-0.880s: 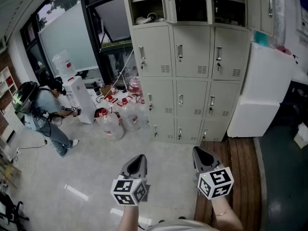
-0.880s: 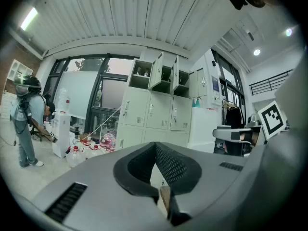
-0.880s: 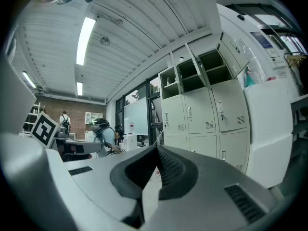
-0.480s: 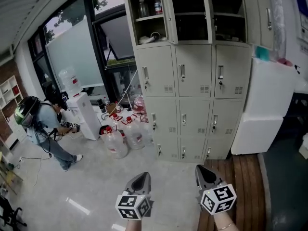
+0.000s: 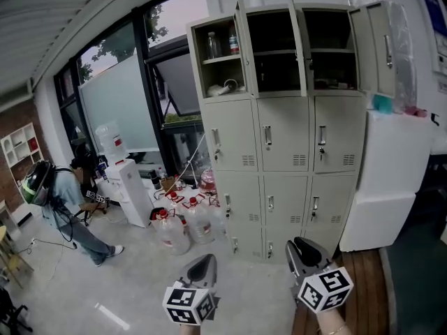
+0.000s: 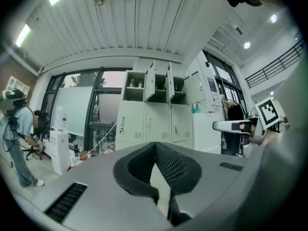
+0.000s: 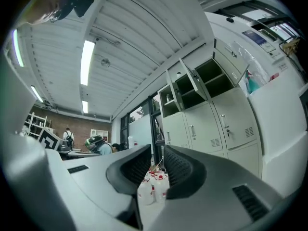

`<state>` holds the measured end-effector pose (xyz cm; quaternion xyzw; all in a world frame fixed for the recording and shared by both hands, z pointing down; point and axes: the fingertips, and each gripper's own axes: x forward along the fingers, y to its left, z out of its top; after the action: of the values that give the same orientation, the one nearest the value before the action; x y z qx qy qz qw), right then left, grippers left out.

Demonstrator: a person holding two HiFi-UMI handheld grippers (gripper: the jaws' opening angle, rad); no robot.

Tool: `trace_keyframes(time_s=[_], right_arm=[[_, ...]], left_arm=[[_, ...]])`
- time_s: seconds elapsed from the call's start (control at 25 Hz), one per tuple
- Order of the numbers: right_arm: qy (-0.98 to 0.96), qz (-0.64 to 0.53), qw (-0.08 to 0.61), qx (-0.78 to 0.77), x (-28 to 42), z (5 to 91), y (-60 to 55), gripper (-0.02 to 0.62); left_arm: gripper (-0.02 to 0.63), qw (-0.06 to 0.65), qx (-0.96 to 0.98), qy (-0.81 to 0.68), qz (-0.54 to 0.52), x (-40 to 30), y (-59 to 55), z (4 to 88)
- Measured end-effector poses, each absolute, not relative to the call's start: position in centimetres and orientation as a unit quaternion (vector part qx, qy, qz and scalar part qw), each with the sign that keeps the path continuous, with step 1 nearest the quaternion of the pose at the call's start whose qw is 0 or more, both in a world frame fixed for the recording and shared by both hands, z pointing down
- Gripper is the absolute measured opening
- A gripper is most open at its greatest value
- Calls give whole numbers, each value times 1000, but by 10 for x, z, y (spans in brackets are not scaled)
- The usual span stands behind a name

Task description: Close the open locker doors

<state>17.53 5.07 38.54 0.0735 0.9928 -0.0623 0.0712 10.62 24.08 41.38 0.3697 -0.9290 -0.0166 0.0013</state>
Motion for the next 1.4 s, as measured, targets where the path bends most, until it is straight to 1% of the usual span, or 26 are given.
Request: trace_keyframes(time_s=[0.2,0.36,0.48,0.64,1.0,1.16,1.4], right_arm=[[987,-49,117,94,155,334,43,95],[984,-33,144,99,121,306,40,104],[982,-32,154,102,83,291,36,112],[980,-19,177,94,18,261,25,114],[967,19,250,45,-109,168,5,114],[961,35,273,25,-146,138,0,118],[953,52,298,-4,-182,100,-12,140]], left_arm=[[20,-43,375,-926,-18,88,228,366],[20,-78,387,-918,-24,53,219,335],[20,-96,398,-912,-20,16,207,317],[20,-122,411,-903,-11,-51,190,290],[21,-199,430,-881,-7,-189,180,209],[21,-221,444,-868,-16,-232,177,181],[21,-246,450,-857,-40,-275,179,144]])
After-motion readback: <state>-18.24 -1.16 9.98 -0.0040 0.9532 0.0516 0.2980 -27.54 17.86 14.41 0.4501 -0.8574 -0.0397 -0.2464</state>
